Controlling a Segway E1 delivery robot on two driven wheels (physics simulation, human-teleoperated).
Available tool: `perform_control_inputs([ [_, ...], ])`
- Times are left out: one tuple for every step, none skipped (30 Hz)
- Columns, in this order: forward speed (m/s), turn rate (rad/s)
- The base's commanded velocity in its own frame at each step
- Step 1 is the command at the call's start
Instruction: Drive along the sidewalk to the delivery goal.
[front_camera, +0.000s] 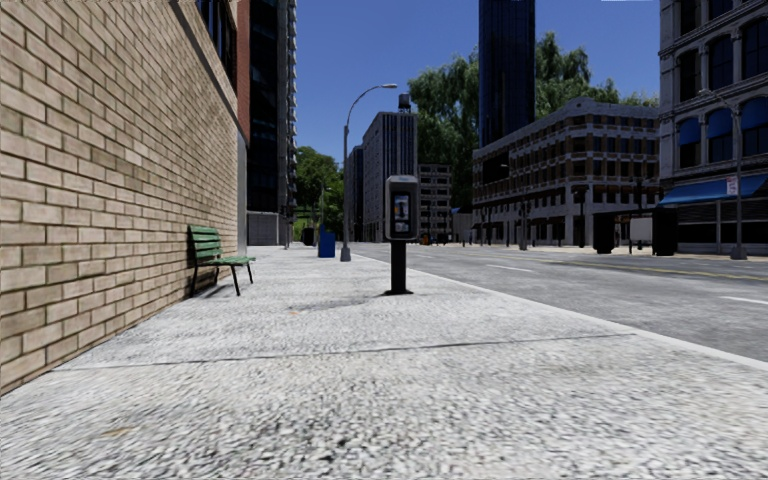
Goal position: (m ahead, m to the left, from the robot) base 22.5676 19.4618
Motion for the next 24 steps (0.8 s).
perform_control_inputs([
  [2.0,0.18],
  [2.0,0.23],
  [2.0,0.23],
  [2.0,0.26],
  [2.0,0.27],
  [2.0,0.27],
  [2.0,0.28],
  [2.0,0.28],
  [2.0,0.28],
  [2.0,0.28],
  [2.0,0.28],
  [2.0,0.28],
  [2.0,0.28],
  [2.0,0.28],
  [2.0,0.28],
  [2.0,0.28],
  [2.0,0.28],
  [2.0,0.28],
  [2.0,0.28],
  [2.0,0.28],
  [2.0,0.28],
  [2.0,0.33],
  [2.0,0.34],
  [2.0,0.35],
])
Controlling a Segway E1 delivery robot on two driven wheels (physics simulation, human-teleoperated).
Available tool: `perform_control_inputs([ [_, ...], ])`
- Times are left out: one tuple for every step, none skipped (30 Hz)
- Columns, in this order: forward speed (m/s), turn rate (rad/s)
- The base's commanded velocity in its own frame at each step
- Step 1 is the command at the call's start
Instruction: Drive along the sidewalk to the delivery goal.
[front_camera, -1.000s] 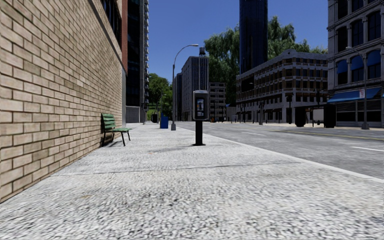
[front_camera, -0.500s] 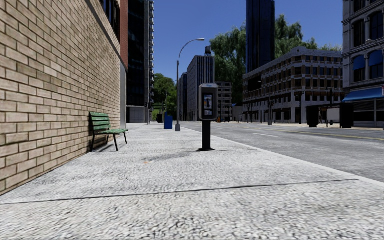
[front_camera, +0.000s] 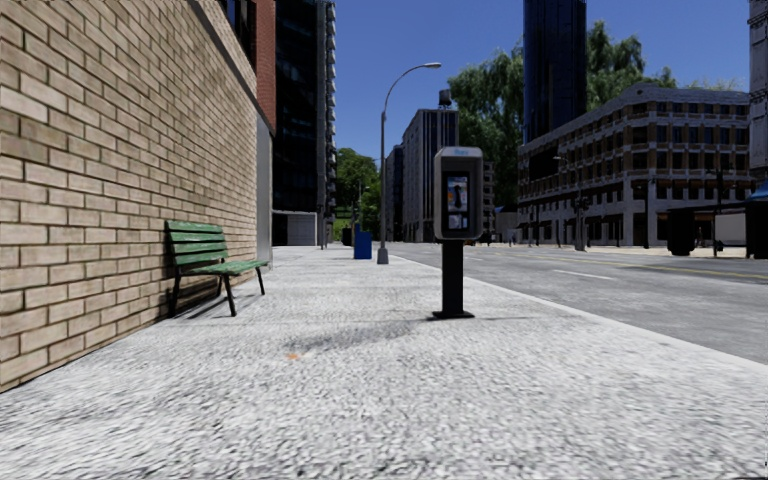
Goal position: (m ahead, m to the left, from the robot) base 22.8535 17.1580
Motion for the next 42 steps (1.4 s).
perform_control_inputs([
  [2.0,0.35],
  [2.0,0.35],
  [2.0,0.35],
  [2.0,0.35],
  [2.0,0.35],
  [2.0,0.35],
  [2.0,0.35],
  [2.0,0.35],
  [2.0,0.35],
  [2.0,0.35],
  [2.0,0.35],
  [2.0,0.35],
  [2.0,0.35],
  [2.0,0.35],
  [2.0,0.35],
  [2.0,0.24],
  [2.0,0.0],
  [2.0,0.0],
  [2.0,0.0],
  [2.0,0.0],
  [2.0,0.0],
  [2.0,0.0],
  [2.0,0.0],
  [2.0,0.0],
  [2.0,0.0],
  [2.0,0.0],
  [2.0,0.0],
  [2.0,0.0],
  [2.0,0.0],
  [2.0,0.0],
  [2.0,0.0],
  [2.0,0.0],
  [2.0,0.0],
  [2.0,0.0],
  [2.0,0.0],
  [2.0,0.0],
  [2.0,0.0],
  [2.0,0.0],
  [2.0,0.0],
  [2.0,0.0],
  [2.0,0.0],
  [2.0,0.0],
])
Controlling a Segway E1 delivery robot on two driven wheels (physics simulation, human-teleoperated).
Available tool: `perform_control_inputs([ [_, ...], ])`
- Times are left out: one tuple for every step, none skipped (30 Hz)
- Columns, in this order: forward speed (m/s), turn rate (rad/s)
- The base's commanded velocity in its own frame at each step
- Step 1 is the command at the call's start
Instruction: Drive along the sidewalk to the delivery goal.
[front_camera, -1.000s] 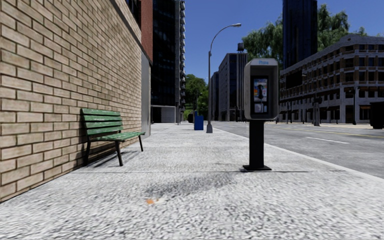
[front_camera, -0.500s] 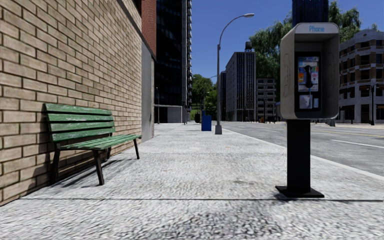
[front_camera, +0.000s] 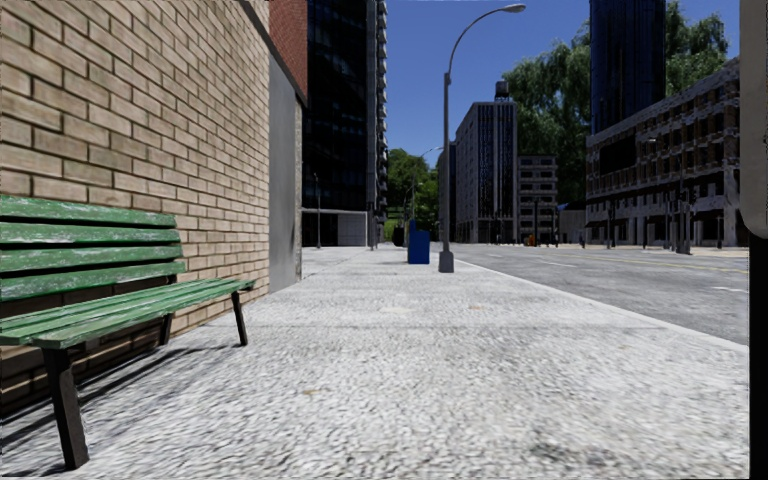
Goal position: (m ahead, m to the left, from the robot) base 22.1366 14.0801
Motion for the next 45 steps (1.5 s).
perform_control_inputs([
  [2.0,0.0],
  [2.0,0.0],
  [2.0,0.0],
  [2.0,0.0],
  [2.0,0.0],
  [2.0,0.0],
  [2.0,0.0],
  [2.0,0.0],
  [2.0,0.0],
  [2.0,0.0],
  [2.0,0.0],
  [2.0,0.0],
  [2.0,0.0],
  [2.0,0.0],
  [2.0,0.0],
  [2.0,0.0],
  [2.0,0.0],
  [2.0,0.0],
  [2.0,0.0],
  [2.0,0.0],
  [2.0,0.0],
  [2.0,0.0],
  [2.0,0.0],
  [2.0,0.0],
  [2.0,0.0],
  [2.0,0.0],
  [2.0,0.0],
  [2.0,0.0],
  [2.0,0.0],
  [2.0,0.0],
  [2.0,0.0],
  [2.0,0.0],
  [2.0,0.0],
  [2.0,0.0],
  [2.0,0.0],
  [2.0,0.0],
  [2.0,0.0],
  [2.0,0.0],
  [2.0,0.0],
  [2.0,0.0],
  [2.0,0.0],
  [2.0,0.0],
  [2.0,0.0],
  [2.0,0.0],
  [2.0,0.0],
])
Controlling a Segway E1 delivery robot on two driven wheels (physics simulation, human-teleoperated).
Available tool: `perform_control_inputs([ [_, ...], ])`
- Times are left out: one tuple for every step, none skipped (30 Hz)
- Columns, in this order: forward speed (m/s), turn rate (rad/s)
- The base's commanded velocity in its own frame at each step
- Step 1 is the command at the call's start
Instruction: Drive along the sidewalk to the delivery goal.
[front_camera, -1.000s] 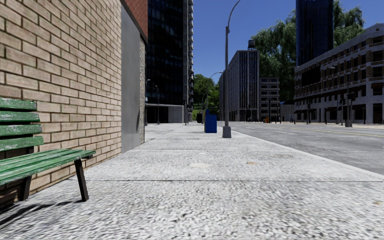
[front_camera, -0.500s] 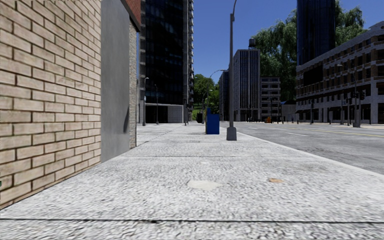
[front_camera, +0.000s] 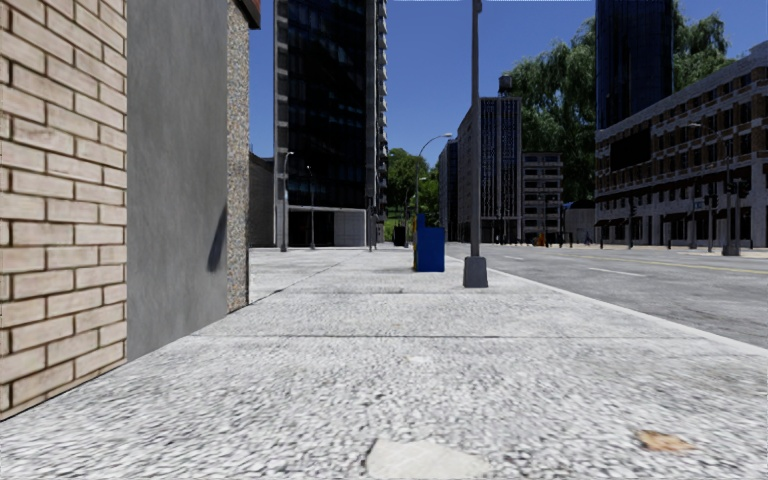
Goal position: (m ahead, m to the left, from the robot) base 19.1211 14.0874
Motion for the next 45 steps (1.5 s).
perform_control_inputs([
  [2.0,0.0],
  [2.0,0.0],
  [2.0,0.0],
  [2.0,0.0],
  [2.0,0.0],
  [2.0,0.0],
  [2.0,0.0],
  [2.0,0.0],
  [2.0,0.0],
  [2.0,0.0],
  [2.0,0.0],
  [2.0,0.0],
  [2.0,0.0],
  [2.0,0.0],
  [2.0,0.0],
  [2.0,0.0],
  [2.0,0.0],
  [2.0,0.0],
  [2.0,0.0],
  [2.0,0.0],
  [2.0,0.0],
  [2.0,0.0],
  [2.0,0.0],
  [2.0,0.0],
  [2.0,0.0],
  [2.0,0.0],
  [2.0,0.0],
  [2.0,0.0],
  [2.0,0.0],
  [2.0,0.0],
  [2.0,0.0],
  [2.0,0.0],
  [2.0,0.0],
  [2.0,0.0],
  [2.0,0.0],
  [2.0,0.0],
  [2.0,0.0],
  [2.0,0.0],
  [2.0,0.0],
  [2.0,0.0],
  [2.0,0.0],
  [2.0,0.17],
  [2.0,0.32],
  [2.0,0.36],
  [2.0,0.36],
])
